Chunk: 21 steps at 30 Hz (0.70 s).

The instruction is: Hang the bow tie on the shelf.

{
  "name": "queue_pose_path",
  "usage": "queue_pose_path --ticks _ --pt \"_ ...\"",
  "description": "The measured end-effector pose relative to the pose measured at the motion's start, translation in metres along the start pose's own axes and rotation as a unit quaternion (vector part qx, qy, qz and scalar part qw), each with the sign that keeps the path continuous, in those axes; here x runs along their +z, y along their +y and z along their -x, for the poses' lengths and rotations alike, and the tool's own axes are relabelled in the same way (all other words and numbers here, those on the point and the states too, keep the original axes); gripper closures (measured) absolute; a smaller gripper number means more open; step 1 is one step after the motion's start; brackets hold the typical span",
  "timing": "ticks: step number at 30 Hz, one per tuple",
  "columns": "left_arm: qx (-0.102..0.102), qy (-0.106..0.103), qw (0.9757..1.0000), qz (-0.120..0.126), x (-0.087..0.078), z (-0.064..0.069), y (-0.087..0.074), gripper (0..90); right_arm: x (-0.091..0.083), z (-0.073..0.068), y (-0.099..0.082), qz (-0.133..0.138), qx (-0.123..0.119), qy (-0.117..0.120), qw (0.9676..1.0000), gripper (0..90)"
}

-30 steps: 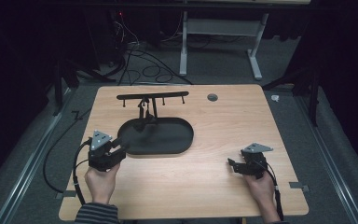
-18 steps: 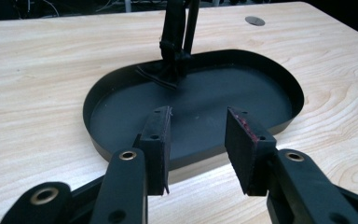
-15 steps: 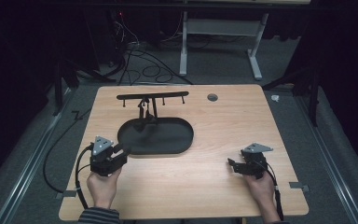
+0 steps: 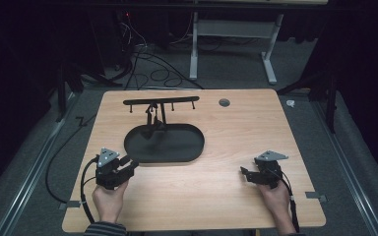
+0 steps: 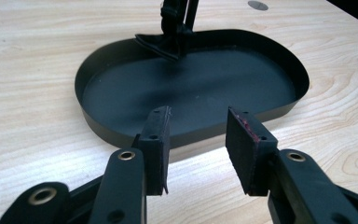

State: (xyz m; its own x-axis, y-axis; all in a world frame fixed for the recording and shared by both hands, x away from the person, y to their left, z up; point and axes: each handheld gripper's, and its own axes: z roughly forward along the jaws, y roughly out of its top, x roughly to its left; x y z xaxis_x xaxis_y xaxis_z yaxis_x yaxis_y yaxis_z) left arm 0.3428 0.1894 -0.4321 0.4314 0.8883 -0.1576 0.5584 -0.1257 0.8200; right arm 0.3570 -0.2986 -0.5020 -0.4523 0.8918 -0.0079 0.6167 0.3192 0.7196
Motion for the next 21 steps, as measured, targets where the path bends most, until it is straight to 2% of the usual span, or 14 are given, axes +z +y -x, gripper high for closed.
queue_pose_path --ticks 13,21 --pt "-0.007 -0.004 0.9998 -0.017 0.011 0.0 -0.018 60.2 0.0 0.0 0.0 0.0 0.0 0.0 1.0 31.3" --pt "-0.008 0.002 0.9996 -0.027 0.016 0.0 -0.025 59.5 0.0 0.0 0.0 0.0 0.0 0.0 1.0 31.3"
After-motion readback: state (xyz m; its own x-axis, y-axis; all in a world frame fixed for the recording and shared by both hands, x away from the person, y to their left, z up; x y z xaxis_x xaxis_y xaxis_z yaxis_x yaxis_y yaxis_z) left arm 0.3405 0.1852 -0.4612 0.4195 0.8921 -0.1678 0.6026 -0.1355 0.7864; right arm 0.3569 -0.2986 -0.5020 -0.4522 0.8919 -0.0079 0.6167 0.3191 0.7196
